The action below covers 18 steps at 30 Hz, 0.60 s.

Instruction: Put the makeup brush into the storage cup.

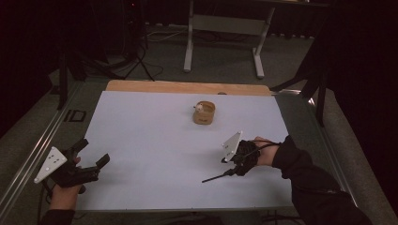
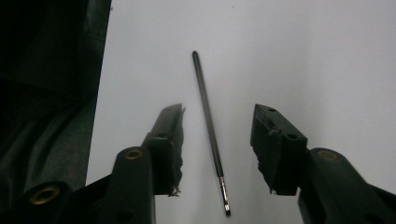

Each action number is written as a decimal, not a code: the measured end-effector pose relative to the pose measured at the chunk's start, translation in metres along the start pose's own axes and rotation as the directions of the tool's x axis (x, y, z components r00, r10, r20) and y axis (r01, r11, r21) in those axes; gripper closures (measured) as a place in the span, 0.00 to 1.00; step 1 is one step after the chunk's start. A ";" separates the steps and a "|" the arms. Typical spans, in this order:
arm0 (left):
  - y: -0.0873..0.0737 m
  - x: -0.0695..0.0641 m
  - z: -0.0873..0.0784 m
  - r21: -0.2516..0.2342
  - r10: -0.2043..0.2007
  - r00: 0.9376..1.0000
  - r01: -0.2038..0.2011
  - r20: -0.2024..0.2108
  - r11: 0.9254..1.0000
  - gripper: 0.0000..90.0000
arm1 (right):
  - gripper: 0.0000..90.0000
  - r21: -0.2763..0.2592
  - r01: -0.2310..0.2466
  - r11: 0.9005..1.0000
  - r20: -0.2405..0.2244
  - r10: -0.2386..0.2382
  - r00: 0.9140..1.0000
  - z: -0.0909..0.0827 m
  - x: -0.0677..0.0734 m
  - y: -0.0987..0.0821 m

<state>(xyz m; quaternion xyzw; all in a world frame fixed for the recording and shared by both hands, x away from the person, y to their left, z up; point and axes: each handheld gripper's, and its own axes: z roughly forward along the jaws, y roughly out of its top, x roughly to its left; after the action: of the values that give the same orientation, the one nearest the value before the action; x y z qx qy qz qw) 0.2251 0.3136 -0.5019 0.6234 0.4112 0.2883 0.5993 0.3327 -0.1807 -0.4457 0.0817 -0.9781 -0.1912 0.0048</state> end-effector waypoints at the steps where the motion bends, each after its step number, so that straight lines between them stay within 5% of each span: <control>1: 0.000 0.000 0.000 0.000 0.000 1.000 0.000 0.000 1.000 0.00 | 0.61 0.006 0.011 1.000 0.001 -0.011 1.000 0.002 -0.001 0.001; 18: -0.001 0.000 0.001 0.007 0.006 1.000 -0.006 0.002 1.000 0.00 | 0.75 0.161 0.054 0.986 -0.047 -0.047 0.998 0.033 -0.002 0.006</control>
<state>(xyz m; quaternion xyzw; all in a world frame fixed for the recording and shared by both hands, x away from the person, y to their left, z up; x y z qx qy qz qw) 0.2253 0.3132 -0.5027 0.6270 0.4096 0.2880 0.5969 0.3325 -0.1623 -0.4738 0.1107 -0.9877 -0.1095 0.0146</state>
